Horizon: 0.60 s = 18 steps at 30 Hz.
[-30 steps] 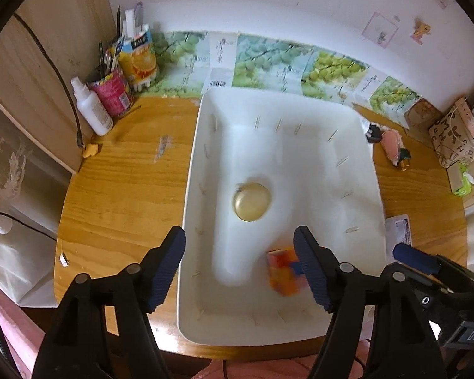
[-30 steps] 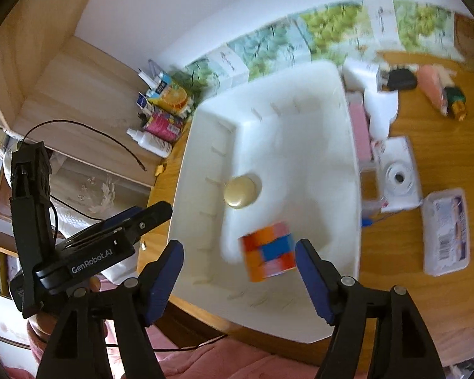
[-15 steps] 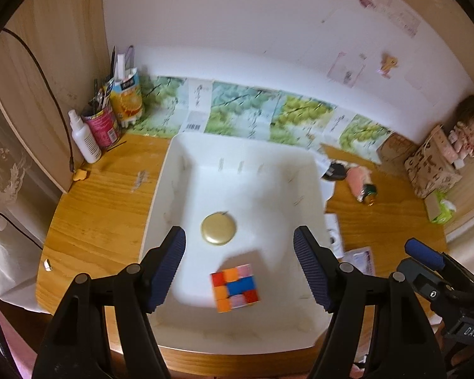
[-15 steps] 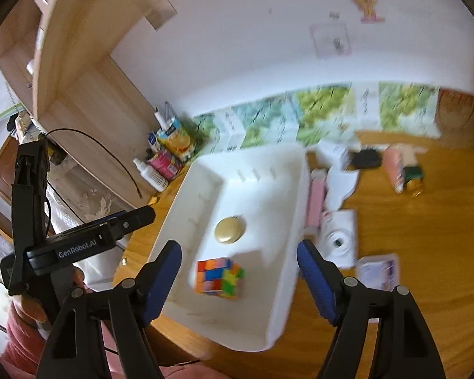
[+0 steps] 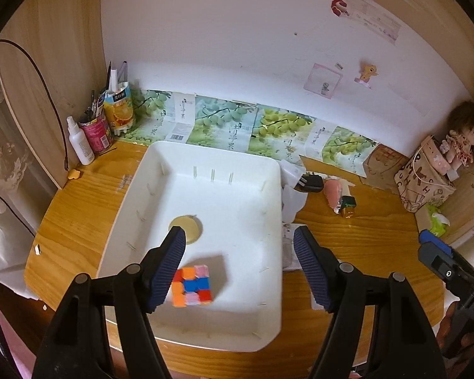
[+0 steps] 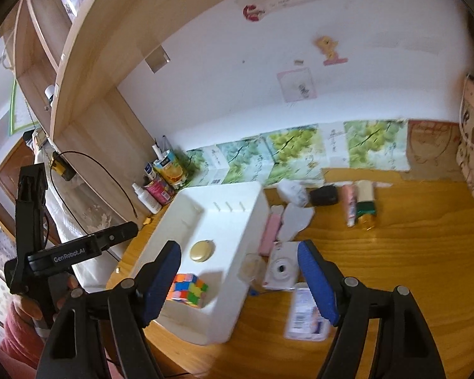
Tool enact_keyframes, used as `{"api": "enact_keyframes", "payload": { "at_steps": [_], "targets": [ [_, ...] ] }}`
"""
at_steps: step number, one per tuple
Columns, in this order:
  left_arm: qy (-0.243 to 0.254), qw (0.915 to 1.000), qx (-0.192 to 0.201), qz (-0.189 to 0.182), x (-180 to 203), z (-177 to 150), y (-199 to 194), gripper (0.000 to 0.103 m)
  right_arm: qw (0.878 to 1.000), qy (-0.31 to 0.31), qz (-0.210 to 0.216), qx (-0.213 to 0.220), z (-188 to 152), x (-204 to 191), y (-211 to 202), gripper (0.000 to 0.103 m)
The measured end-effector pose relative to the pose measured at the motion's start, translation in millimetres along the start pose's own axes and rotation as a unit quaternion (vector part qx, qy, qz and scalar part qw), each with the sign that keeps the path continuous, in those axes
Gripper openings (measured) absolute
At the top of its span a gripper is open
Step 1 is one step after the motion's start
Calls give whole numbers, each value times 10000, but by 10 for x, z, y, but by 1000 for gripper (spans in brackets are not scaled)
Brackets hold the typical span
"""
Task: Organize rigid objects
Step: 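Withdraw both tools from the white tray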
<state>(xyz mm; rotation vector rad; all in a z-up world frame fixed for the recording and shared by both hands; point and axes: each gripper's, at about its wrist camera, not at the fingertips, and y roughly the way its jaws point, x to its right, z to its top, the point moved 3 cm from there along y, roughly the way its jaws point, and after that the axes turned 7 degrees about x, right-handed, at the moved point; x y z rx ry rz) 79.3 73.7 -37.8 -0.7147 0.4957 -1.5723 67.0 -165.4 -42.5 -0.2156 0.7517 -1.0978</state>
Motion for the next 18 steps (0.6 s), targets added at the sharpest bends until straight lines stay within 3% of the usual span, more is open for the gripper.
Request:
{"api": "enact_keyframes", "payload": {
  "at_steps": [7, 12, 18],
  "targets": [
    [0, 9996, -80, 262, 288, -134, 16, 74, 9967, -800, 87, 84, -43, 201, -188, 77],
    [-55, 9990, -245, 371, 448, -199, 34, 74, 9943, -979, 424, 13, -127, 409, -206, 77],
    [-157, 9955, -752, 550, 637, -295, 135, 74, 9889, -1290, 729, -72, -216, 598, -140, 77]
  ]
}}
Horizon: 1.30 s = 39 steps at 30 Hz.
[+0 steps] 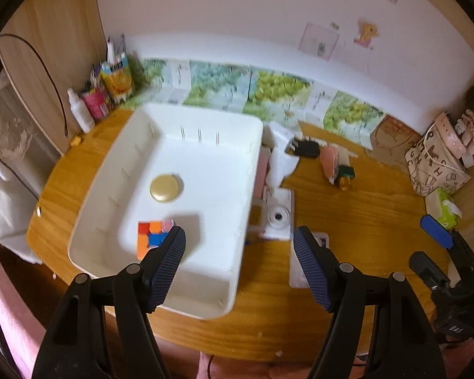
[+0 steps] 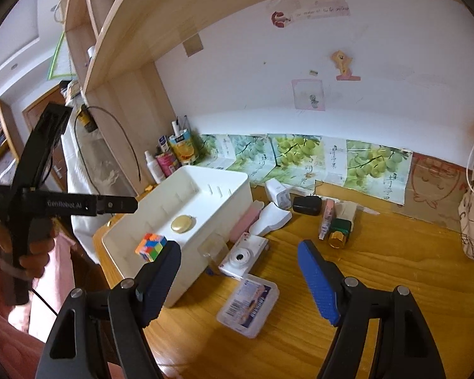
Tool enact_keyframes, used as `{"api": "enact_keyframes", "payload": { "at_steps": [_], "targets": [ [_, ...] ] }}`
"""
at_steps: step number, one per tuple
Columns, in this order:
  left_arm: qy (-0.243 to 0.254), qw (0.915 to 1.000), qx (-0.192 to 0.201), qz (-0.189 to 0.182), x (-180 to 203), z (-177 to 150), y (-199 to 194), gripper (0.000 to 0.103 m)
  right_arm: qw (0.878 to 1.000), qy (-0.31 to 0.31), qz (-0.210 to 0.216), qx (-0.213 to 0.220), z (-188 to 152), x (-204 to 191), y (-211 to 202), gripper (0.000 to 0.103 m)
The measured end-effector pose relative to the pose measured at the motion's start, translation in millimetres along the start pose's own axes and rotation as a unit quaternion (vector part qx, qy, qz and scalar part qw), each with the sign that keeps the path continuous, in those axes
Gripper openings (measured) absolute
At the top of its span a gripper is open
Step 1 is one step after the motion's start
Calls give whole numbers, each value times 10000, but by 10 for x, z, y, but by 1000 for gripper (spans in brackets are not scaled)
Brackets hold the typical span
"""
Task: Organize rigid objects
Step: 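Withdraw both tools from the white tray, then grasp the clear plastic box with the right tool while the left tool approaches the white photo device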
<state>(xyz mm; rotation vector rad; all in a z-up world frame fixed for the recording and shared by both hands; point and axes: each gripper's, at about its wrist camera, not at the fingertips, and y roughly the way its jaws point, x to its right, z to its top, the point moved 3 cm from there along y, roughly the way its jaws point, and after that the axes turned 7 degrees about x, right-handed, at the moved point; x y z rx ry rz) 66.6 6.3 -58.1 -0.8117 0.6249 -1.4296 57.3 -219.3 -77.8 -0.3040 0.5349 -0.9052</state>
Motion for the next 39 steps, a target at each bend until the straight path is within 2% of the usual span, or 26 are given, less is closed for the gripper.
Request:
{"api": "enact_keyframes", "payload": {
  "at_steps": [5, 10, 13, 20, 25, 30, 34, 39],
  "targets": [
    [-51, 9986, -515, 110, 117, -66, 152, 74, 9975, -686, 130, -47, -109, -10, 46, 77],
    [19, 9940, -1067, 246, 241, -96, 334, 74, 9916, -1163, 540, -189, -227, -43, 109, 81],
    [115, 9918, -1233, 312, 312, -87, 418, 74, 9843, -1575, 740, -291, -304, -99, 149, 81],
    [858, 9854, -1371, 539, 464, 29, 569, 74, 9586, -2574, 1014, -673, -540, -239, 315, 81],
    [1306, 9740, -1752, 593, 578, 92, 764, 74, 9329, -3289, 1124, -945, -763, -338, 476, 81],
    [1249, 9703, -2029, 423, 692, 159, 910, 74, 9089, -3852, 1127, -1132, -945, -381, 646, 81],
    [1131, 9685, -2190, 357, 745, 223, 1012, 74, 8964, -4059, 1170, -1343, -1063, -367, 800, 82],
    [992, 9672, -2297, 435, 729, 247, 1097, 74, 8935, -4060, 1240, -1462, -1100, -314, 958, 89]
  ]
}}
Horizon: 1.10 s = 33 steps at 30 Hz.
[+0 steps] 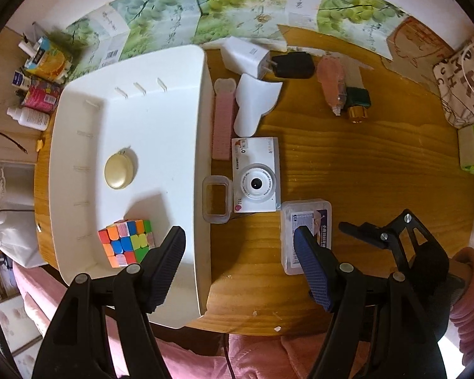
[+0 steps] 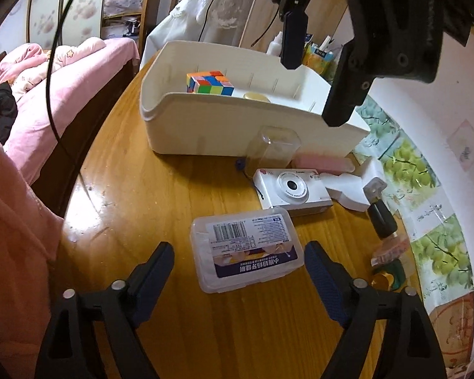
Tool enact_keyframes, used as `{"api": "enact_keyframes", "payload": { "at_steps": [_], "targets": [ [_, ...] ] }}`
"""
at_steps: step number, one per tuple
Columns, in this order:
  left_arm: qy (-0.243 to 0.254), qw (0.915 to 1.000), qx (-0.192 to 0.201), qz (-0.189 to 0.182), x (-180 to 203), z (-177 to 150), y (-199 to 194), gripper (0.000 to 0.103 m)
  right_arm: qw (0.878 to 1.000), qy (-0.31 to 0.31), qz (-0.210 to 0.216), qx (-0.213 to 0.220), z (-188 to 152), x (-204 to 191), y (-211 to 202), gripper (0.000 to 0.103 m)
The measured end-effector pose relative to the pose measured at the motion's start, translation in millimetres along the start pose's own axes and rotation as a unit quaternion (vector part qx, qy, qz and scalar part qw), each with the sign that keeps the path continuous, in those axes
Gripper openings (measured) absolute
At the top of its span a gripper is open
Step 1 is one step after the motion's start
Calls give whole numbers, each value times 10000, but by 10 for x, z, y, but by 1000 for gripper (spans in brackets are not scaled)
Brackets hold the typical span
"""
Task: Organize rigid objects
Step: 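Grasp the clear plastic box with the right tool while the left tool approaches the white photo device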
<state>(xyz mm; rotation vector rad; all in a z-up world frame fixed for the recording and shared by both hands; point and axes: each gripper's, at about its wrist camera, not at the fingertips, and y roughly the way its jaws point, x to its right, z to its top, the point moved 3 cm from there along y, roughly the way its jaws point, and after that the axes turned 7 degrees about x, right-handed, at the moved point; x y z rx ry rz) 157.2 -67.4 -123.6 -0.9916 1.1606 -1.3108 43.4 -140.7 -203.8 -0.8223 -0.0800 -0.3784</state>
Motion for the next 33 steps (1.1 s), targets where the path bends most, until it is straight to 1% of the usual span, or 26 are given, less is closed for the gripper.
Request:
{"api": "enact_keyframes", "payload": {
  "at_steps": [2, 3, 4, 5, 7, 12, 18, 21, 27, 31, 33],
  "targets": [
    [-40, 9999, -117, -1, -16, 9, 55, 74, 10000, 30, 82, -24, 4, 29, 50, 92],
    [-52, 9998, -188, 3, -22, 11, 90, 74, 9999, 31, 113, -45, 3, 43, 80, 98],
    [-58, 9997, -236, 21, -26, 16, 114, 74, 9999, 16, 121, -62, -2, 48, 103, 101],
    [-57, 9996, -279, 32, -31, 24, 136, 74, 9999, -13, 128, -65, -1, 48, 119, 103],
    [-86, 9993, -362, 20, -39, 47, 171, 74, 9998, -51, 151, -89, -4, 65, 169, 103],
    [-271, 9980, -529, -194, -27, 170, 219, 74, 9993, -149, 315, -154, -28, 62, 267, 103],
    [-337, 9962, -702, -391, 105, 366, 246, 74, 9983, -310, 390, -318, -60, 34, 379, 103],
    [-290, 9958, -808, -309, 177, 428, 281, 74, 9975, -427, 422, -385, -76, -7, 426, 103],
    [-234, 9950, -969, -116, 241, 520, 387, 74, 9970, -604, 314, -365, -50, -36, 500, 103],
    [-186, 9939, -1089, -43, 264, 563, 474, 74, 9967, -601, 318, -448, -32, 6, 581, 103],
    [-155, 9932, -1151, -42, 285, 570, 514, 74, 9970, -456, 410, -478, -30, 52, 593, 103]
  ]
}}
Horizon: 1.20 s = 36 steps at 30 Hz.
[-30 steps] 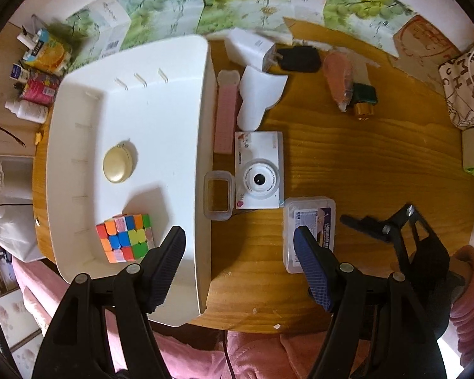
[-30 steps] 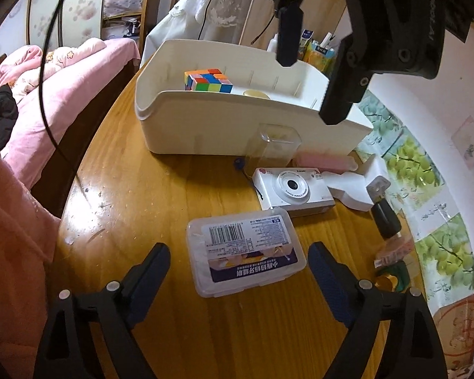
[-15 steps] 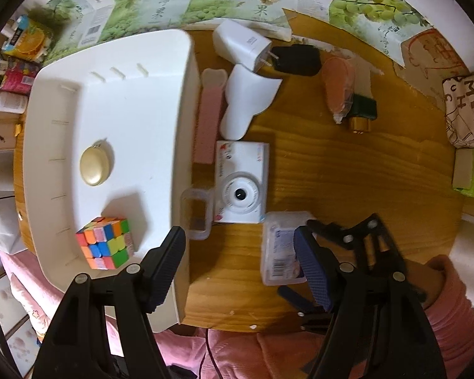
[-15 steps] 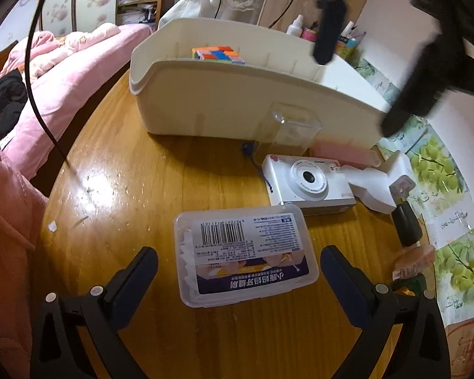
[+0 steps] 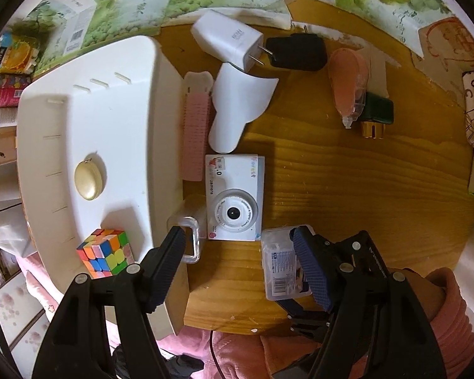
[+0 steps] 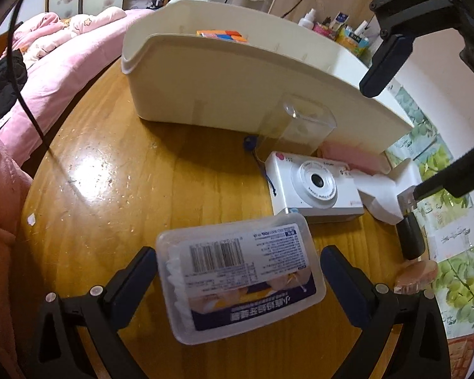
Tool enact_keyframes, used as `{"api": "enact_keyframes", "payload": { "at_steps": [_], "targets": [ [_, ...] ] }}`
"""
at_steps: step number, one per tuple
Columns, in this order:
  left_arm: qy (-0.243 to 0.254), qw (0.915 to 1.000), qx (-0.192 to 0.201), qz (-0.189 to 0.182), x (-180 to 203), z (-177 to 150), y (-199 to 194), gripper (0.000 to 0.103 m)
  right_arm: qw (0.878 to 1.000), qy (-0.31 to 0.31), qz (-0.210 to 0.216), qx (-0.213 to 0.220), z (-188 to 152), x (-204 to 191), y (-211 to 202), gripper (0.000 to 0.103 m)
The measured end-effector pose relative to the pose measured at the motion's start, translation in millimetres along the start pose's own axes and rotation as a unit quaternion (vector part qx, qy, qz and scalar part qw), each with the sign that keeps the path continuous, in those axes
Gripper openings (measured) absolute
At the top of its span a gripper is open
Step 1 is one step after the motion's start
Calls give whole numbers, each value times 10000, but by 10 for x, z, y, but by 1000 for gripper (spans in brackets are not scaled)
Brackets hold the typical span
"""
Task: Organize rigid objects
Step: 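Grasp the clear plastic box with the right tool while the left tool approaches the white photo device, then grasp the white photo device with the left tool while the right tool lifts the plastic box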
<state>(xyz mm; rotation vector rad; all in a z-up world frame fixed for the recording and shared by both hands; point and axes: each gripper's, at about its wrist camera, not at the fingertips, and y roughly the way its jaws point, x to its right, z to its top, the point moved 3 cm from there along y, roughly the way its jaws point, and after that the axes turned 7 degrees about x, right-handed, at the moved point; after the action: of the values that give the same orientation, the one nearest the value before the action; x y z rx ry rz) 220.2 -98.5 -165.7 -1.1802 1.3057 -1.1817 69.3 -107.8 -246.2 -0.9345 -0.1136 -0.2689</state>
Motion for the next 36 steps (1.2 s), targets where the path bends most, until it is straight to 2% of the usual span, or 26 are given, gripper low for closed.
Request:
{"api": "enact_keyframes", "payload": {
  "at_steps": [12, 18, 25, 36],
  "targets": [
    [71, 9994, -331, 84, 106, 163, 311, 74, 9987, 429, 93, -263, -75, 88, 26, 103],
    [124, 9992, -333, 204, 131, 179, 417, 73, 9977, 559, 102, -376, -164, 71, -26, 103],
    [159, 9985, -355, 380, 122, 205, 492, 58, 9950, 848, 182, -491, -316, -28, -148, 103],
    [86, 9980, -380, 491, 0, 263, 581, 55, 9837, 1643, 92, -724, -597, -56, -320, 103]
  ]
}}
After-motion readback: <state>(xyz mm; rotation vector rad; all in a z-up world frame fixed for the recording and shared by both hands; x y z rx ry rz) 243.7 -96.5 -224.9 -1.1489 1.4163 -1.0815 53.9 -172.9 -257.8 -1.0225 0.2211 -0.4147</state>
